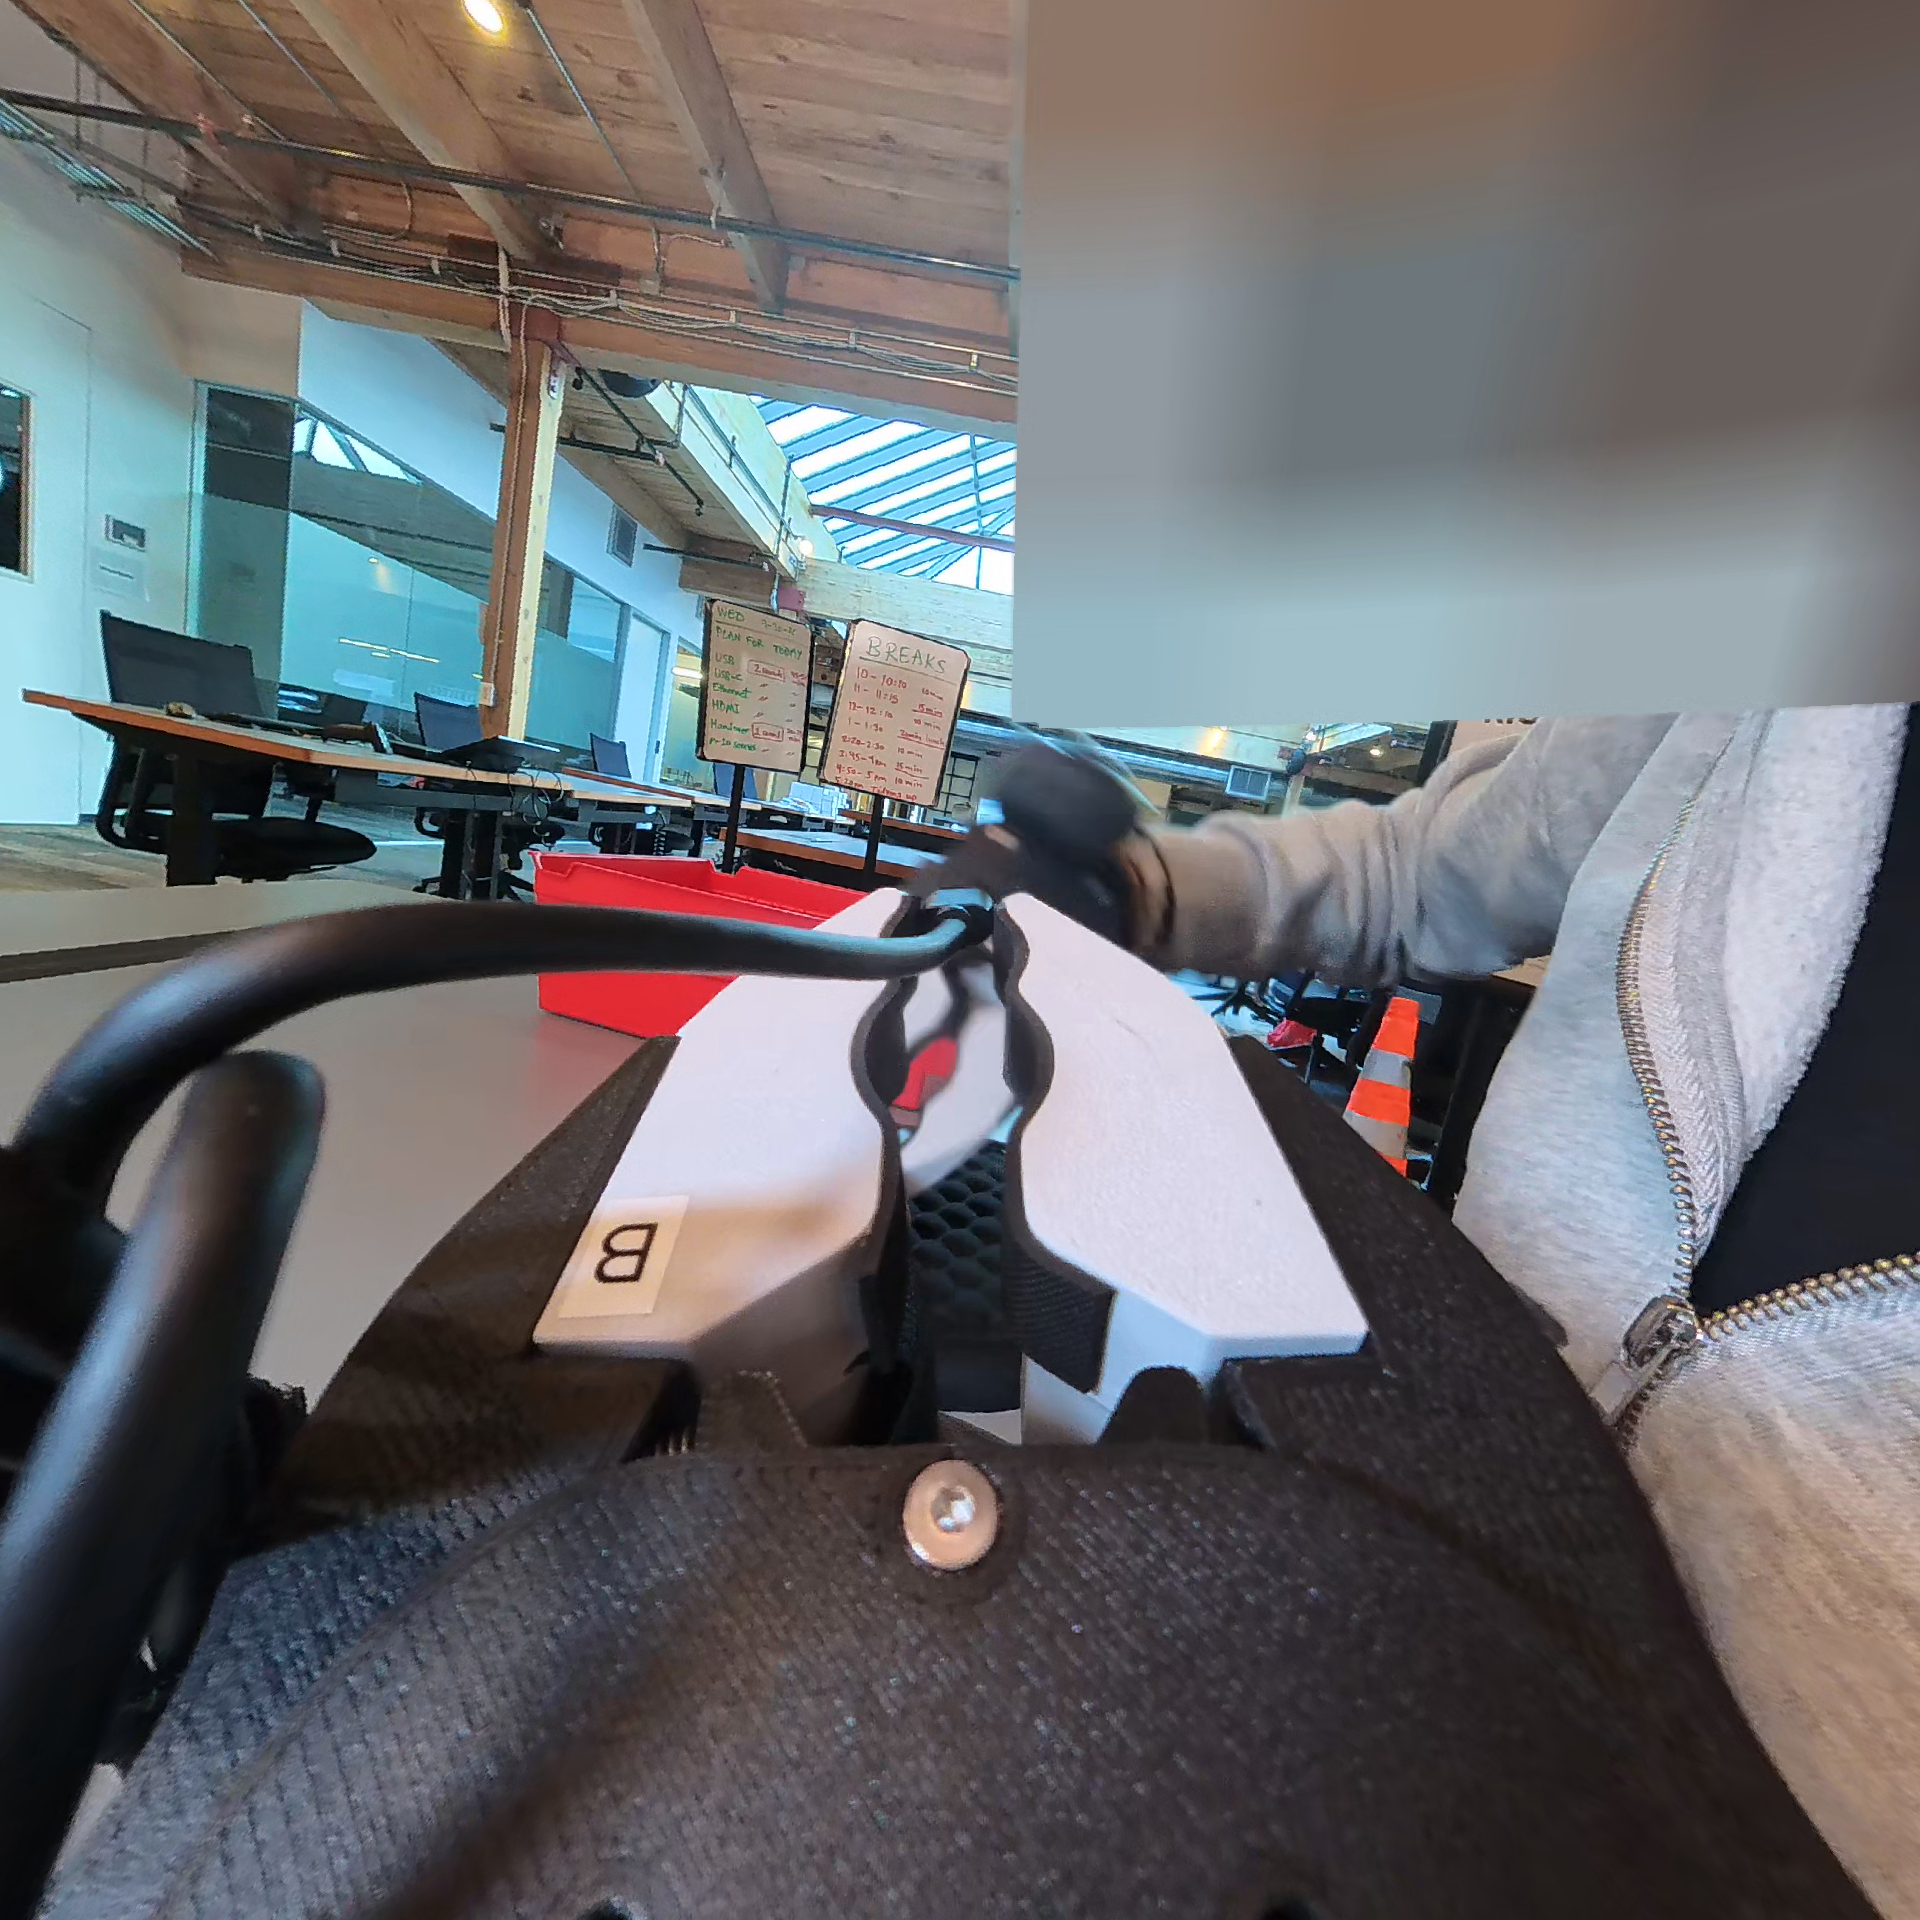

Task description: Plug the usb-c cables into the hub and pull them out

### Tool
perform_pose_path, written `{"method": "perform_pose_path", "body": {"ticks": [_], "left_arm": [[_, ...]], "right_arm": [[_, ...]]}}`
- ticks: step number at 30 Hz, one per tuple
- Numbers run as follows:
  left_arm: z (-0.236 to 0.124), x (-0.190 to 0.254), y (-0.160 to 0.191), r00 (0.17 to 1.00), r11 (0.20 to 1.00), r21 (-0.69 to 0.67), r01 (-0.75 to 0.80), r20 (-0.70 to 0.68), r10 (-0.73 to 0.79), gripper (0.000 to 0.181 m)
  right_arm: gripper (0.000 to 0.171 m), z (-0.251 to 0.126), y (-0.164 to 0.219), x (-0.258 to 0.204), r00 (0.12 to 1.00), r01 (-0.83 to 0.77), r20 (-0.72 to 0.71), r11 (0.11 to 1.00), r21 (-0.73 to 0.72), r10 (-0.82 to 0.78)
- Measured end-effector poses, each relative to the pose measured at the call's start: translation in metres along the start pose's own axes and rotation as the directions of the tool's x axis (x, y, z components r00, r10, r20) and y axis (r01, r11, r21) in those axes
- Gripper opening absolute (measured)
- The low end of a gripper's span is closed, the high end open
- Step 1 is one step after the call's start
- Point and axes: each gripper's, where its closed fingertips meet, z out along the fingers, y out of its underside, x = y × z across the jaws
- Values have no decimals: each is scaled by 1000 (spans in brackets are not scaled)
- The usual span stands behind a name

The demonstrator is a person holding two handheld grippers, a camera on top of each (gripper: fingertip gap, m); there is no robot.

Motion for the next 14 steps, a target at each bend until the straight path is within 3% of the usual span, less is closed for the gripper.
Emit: {"method": "perform_pose_path", "body": {"ticks": [1,3,6,8,11,14], "left_arm": [[0,0,0,1000,1000,-3,3,-2,-3,14],[0,0,1,1000,1000,-9,7,-6,-7,14],[-1,0,0,1000,1000,-5,11,-7,-11,14],[-2,0,0,1000,1000,-6,18,-3,-18,14],[-2,-4,1,1000,1000,-16,27,13,-27,14],[-2,-8,4,999,999,-38,20,43,-18,14]], "right_arm": [[8,-4,0,-3,982,-142,127,990,-20,144],[8,-5,3,3,908,-336,247,940,-60,340],[8,4,7,6,792,-494,365,865,-86,489],[8,-2,-8,8,635,-656,521,755,-26,570],[9,-25,-36,22,362,-868,758,493,62,542],[9,-51,-59,32,143,-968,921,245,54,363]]}}
